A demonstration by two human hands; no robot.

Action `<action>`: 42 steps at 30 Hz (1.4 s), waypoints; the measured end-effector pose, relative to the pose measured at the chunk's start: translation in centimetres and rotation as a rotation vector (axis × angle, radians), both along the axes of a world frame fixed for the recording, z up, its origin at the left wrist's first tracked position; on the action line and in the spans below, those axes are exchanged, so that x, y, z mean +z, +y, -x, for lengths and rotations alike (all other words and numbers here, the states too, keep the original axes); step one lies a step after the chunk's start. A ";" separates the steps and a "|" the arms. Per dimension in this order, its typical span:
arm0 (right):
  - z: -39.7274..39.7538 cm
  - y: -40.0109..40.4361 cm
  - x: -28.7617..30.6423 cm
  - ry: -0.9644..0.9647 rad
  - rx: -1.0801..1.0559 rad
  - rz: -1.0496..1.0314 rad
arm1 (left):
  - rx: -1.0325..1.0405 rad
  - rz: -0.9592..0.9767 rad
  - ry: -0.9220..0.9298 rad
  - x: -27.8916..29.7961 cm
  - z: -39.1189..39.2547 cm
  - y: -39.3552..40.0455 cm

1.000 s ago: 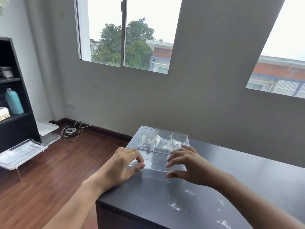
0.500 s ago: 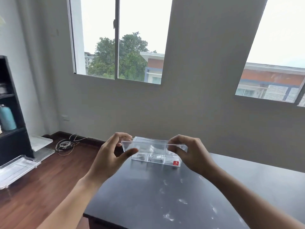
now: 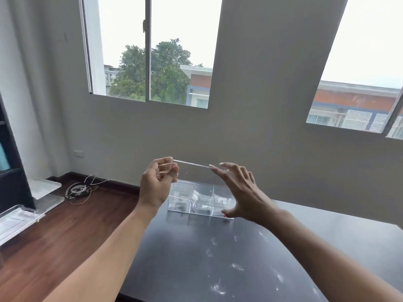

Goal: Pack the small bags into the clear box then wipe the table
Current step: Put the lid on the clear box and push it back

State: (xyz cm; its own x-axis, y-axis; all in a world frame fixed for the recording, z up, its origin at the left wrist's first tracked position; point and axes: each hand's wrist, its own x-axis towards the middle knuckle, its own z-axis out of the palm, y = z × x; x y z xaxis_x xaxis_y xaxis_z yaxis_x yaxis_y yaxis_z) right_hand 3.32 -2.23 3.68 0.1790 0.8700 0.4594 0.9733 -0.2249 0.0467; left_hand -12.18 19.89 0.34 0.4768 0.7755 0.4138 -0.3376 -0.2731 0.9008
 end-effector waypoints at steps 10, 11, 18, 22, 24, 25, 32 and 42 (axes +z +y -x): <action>-4.8 1.7 0.5 0.340 0.051 0.101 | 0.082 -0.198 0.213 -2.5 -1.1 -0.2; -5.1 1.9 0.5 0.371 0.034 0.130 | 0.082 -0.217 0.246 -2.8 -1.2 -0.1; -6.5 3.1 -1.2 0.479 -0.025 0.267 | 0.212 -0.294 0.451 -4.0 -1.0 -0.4; -6.9 3.3 -1.4 0.544 -0.026 0.293 | 0.231 -0.329 0.499 -4.3 -0.9 -0.3; -7.1 3.4 -1.6 0.559 -0.036 0.297 | 0.229 -0.337 0.525 -4.6 -0.8 0.0; -7.2 3.4 -1.6 0.564 -0.042 0.296 | 0.231 -0.344 0.537 -4.7 -0.9 0.1; -7.3 3.6 -1.7 0.593 -0.080 0.302 | 0.221 -0.337 0.529 -4.9 -1.0 0.4; -6.3 3.0 -2.2 0.655 -0.094 0.242 | 0.129 -0.321 0.525 -4.4 -1.7 1.5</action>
